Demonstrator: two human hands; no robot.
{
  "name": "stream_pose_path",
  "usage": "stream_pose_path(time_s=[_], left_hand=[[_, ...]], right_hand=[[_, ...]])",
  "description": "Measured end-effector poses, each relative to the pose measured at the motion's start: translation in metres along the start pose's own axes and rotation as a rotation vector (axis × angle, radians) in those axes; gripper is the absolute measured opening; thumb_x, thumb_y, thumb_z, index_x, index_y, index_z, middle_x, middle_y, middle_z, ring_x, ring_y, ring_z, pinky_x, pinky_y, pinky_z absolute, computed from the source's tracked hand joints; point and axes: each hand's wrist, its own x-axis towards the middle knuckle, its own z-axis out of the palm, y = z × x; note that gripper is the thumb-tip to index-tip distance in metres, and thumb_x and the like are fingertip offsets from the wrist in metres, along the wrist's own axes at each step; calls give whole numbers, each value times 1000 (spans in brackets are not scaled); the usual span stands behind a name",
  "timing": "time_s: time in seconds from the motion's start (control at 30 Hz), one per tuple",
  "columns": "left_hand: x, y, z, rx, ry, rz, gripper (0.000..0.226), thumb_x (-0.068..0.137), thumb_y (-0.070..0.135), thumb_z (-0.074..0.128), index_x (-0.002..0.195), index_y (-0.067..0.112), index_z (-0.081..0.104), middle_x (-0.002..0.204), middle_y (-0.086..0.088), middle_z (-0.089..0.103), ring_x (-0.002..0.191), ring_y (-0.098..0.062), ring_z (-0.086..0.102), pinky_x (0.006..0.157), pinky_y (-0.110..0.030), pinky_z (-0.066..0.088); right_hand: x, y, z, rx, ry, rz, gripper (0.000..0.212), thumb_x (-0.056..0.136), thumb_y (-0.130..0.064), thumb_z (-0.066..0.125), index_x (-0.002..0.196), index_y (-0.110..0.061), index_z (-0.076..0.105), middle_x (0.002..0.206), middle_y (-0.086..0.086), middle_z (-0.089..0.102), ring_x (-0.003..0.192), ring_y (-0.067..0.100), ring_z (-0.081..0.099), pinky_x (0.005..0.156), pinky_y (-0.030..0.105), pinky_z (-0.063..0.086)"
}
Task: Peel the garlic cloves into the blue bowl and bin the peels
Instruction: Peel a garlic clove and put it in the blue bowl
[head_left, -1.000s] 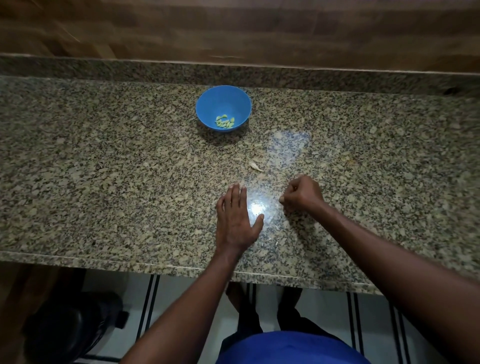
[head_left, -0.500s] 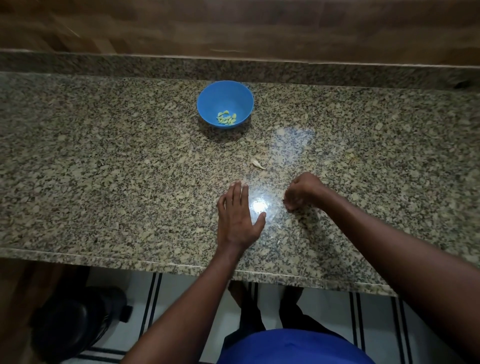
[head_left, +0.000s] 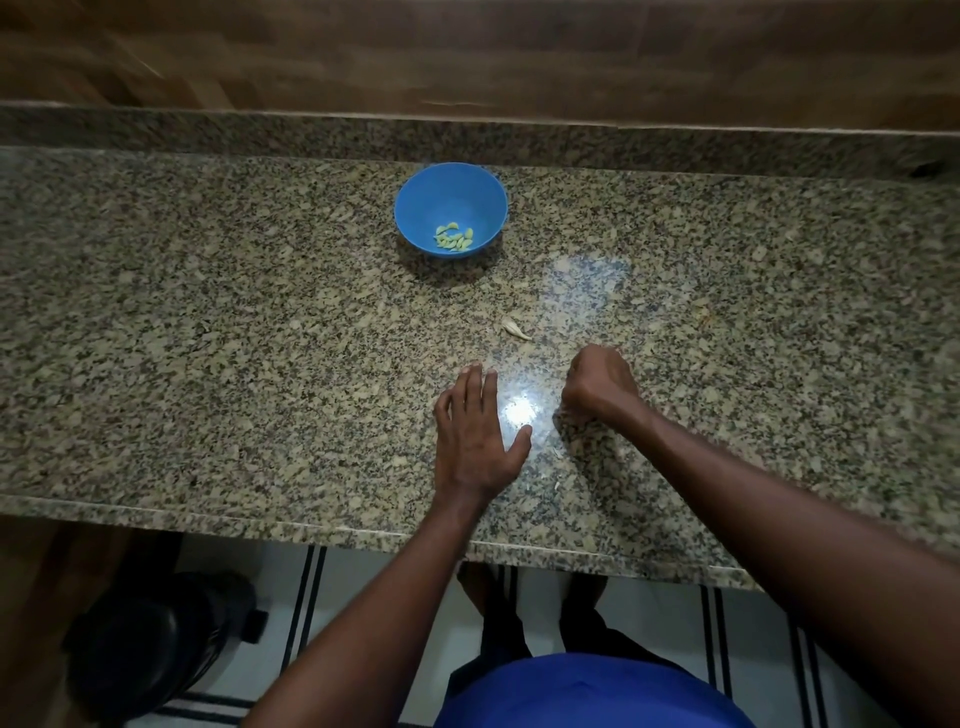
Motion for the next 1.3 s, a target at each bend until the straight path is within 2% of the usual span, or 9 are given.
stream_pose_path(time_s=[0.17, 0.23, 0.33, 0.43, 0.7, 0.83, 1.0, 1.17, 1.3], left_hand=[[1, 3, -4, -182, -7, -67, 75, 95, 59, 50, 156, 17, 34, 166, -4, 22, 153, -23, 17, 124, -46, 14], [0, 10, -14, -351, 48, -129, 54, 98, 47, 56, 144, 19, 52, 152, -1, 40, 144, -19, 30, 121, -44, 26], [2, 29, -46, -829, -27, -224, 24, 98, 26, 67, 120, 16, 72, 118, 2, 67, 108, -17, 64, 93, -39, 59], [4, 47, -70, -1122, -170, -262, 15, 93, 17, 75, 108, 17, 77, 95, -1, 77, 85, -21, 76, 76, -42, 65], [12, 66, -90, -1078, -125, -187, 9, 87, 22, 82, 92, 16, 77, 82, -2, 77, 78, -19, 76, 75, -45, 65], [14, 72, -93, -1032, -75, -158, 5, 87, 18, 81, 89, 16, 78, 80, 0, 76, 78, -19, 74, 74, -46, 64], [11, 88, -95, -839, 81, -23, 6, 87, 10, 76, 83, 14, 75, 76, 4, 71, 70, -12, 69, 65, -39, 61], [9, 91, -94, -716, 186, 148, 10, 87, 5, 73, 79, 12, 71, 76, 3, 68, 68, -10, 66, 62, -37, 59], [8, 91, -93, -668, 202, 206, 12, 87, 6, 73, 77, 12, 69, 75, 3, 66, 67, -11, 64, 61, -36, 58]], right_hand=[[-15, 28, -20, 553, -142, 105, 3, 92, 10, 64, 91, 9, 66, 87, 27, 73, 66, 31, 73, 64, 43, 65], [-29, 36, -28, 696, -187, 86, 6, 95, 13, 58, 98, 13, 63, 91, 31, 71, 69, 35, 72, 61, 40, 64], [-46, 44, -35, 782, -201, -10, 10, 94, 9, 64, 103, 10, 64, 92, 29, 74, 78, 36, 76, 63, 36, 64], [-59, 45, -40, 854, -212, -79, 14, 92, 3, 69, 104, 7, 66, 90, 24, 76, 84, 37, 76, 71, 36, 65], [-70, 40, -45, 737, -33, -154, 13, 85, -9, 82, 90, -2, 73, 76, 14, 76, 70, 32, 76, 68, 42, 63], [-75, 40, -57, 838, -158, -97, 18, 88, -4, 77, 95, 11, 69, 79, 22, 75, 70, 34, 74, 66, 39, 64], [-80, 35, -68, 916, -216, 39, 12, 89, -1, 73, 90, 11, 69, 82, 25, 75, 66, 29, 72, 59, 31, 62], [-74, 35, -78, 1041, -374, 271, 7, 90, 3, 68, 92, 8, 72, 77, 17, 76, 64, 20, 72, 59, 27, 60], [-74, 37, -85, 1047, -459, 321, 7, 91, 3, 65, 94, 7, 70, 76, 13, 73, 62, 16, 69, 59, 24, 61]])
